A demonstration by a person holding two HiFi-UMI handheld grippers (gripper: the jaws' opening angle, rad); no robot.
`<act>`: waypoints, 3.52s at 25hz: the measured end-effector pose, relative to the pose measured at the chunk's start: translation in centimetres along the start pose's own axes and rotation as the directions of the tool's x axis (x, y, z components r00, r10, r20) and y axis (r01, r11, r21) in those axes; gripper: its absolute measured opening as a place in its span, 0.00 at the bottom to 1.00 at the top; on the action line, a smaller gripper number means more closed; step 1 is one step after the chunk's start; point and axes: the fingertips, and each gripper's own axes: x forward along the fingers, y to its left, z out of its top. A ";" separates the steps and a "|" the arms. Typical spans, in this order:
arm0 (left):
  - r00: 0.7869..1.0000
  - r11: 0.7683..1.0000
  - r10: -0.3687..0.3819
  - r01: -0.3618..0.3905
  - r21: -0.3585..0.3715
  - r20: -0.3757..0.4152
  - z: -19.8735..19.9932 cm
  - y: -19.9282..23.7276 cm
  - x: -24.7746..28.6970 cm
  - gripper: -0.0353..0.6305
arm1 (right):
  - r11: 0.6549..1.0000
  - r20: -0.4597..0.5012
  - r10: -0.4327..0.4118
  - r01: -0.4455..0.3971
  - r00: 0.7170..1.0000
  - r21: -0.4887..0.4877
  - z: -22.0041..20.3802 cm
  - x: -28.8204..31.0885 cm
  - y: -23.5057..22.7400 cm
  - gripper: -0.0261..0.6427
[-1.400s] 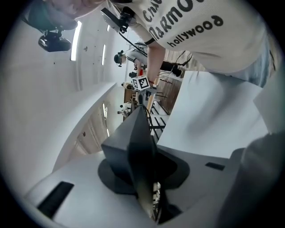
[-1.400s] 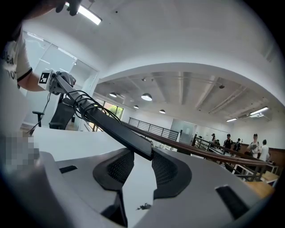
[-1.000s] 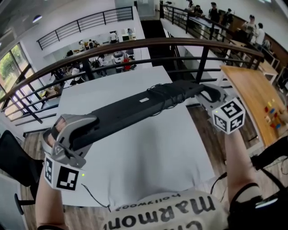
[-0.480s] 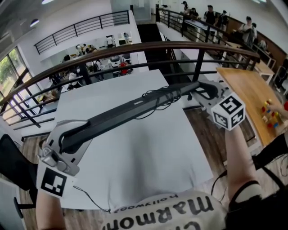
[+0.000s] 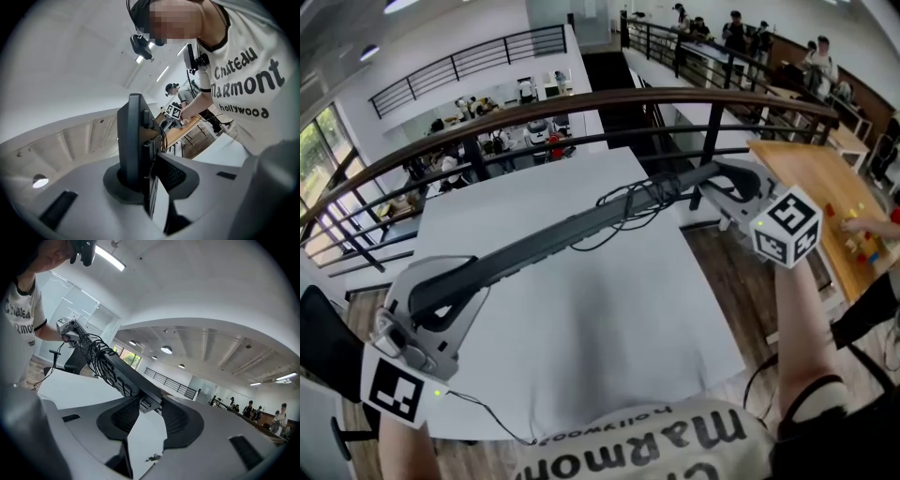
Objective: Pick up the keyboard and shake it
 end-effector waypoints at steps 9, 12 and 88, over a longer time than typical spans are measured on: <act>1.000 1.000 0.005 -0.005 0.001 0.026 0.7 0.5 -0.4 0.17 | 1.000 0.019 -0.028 0.028 0.999 0.010 0.5 -0.5 0.0 0.29; 0.999 1.000 0.019 -0.018 -0.017 0.038 1.2 0.8 0.0 0.17 | 0.999 0.043 -0.043 0.042 0.998 0.030 1.0 -0.8 -1.0 0.29; 0.998 0.989 0.033 -0.040 0.144 0.050 -0.7 -0.7 -1.3 0.20 | 0.985 0.113 -0.086 0.067 0.990 0.158 -0.7 -0.3 2.0 0.26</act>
